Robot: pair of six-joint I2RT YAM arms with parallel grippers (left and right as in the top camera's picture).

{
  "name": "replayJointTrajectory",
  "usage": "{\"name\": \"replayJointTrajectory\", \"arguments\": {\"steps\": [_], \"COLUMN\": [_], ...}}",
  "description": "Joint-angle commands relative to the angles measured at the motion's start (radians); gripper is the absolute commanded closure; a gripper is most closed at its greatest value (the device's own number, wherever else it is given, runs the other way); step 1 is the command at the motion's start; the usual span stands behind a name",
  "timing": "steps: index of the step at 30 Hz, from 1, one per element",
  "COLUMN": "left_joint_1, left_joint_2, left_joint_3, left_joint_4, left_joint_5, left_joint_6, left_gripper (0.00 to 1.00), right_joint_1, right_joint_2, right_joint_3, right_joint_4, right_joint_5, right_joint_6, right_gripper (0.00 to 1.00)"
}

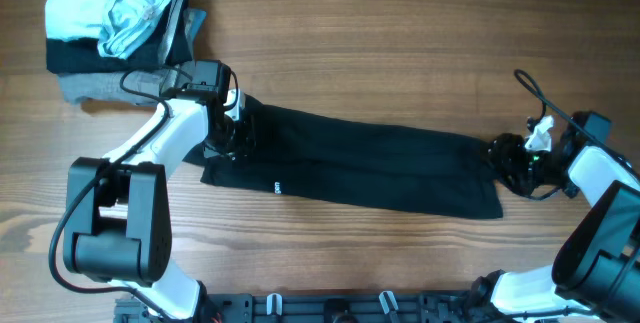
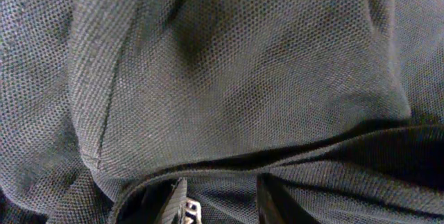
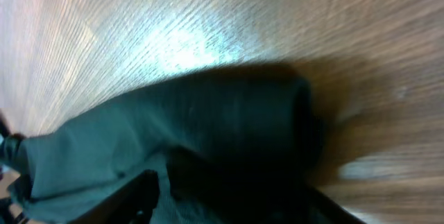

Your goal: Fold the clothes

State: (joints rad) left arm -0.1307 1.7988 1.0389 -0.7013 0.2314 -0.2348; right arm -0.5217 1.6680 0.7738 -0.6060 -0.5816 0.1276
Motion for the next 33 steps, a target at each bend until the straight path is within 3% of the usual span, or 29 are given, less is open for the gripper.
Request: {"name": "replayJointTrajectory", "arguments": {"steps": [1, 3, 4, 8, 13, 16, 19, 25, 30, 33], "left_joint_1": [0.015, 0.015, 0.015, 0.018, 0.023, 0.023, 0.023, 0.021, 0.021, 0.021], "left_joint_2": [0.013, 0.013, 0.012, -0.026, -0.187, -0.285, -0.348, -0.36, -0.36, -0.36], "left_joint_3": [-0.011, -0.011, -0.01, 0.014, 0.158, 0.167, 0.167, 0.167, 0.167, 0.167], "left_joint_4": [0.01, 0.011, 0.01, -0.037, -0.191, -0.187, -0.179, -0.171, -0.171, -0.171], "left_joint_5": [-0.071, -0.068, -0.064, -0.033, -0.031, -0.031, -0.031, -0.031, -0.031, -0.031], "left_joint_6": [-0.009, -0.009, -0.009, -0.005, -0.005, -0.005, -0.005, -0.005, -0.005, -0.005], "left_gripper": [0.58, 0.58, 0.58, 0.63, 0.53, 0.51, 0.5, 0.51, 0.51, 0.5], "right_joint_1": [0.014, 0.014, 0.014, 0.006, -0.02, -0.019, 0.018, 0.291, 0.64, 0.759], "right_joint_2": [0.06, 0.06, 0.06, 0.037, -0.082, -0.134, -0.165, -0.17, -0.166, -0.141], "right_joint_3": [-0.063, -0.063, -0.061, 0.0, 0.195, 0.303, 0.328, 0.328, 0.327, 0.327], "right_joint_4": [-0.06, -0.043, -0.037, -0.072, -0.212, -0.341, -0.402, -0.433, -0.346, -0.316], "right_joint_5": [0.072, 0.076, 0.076, 0.119, 0.185, 0.298, 0.233, 0.21, 0.271, 0.336], "right_joint_6": [0.032, 0.031, 0.032, 0.042, 0.058, 0.064, 0.057, 0.09, 0.241, 0.315], "right_gripper": [0.55, 0.75, 0.96, 0.96, 0.96, 0.96, 0.96, 0.96, 0.96, 0.96]}}
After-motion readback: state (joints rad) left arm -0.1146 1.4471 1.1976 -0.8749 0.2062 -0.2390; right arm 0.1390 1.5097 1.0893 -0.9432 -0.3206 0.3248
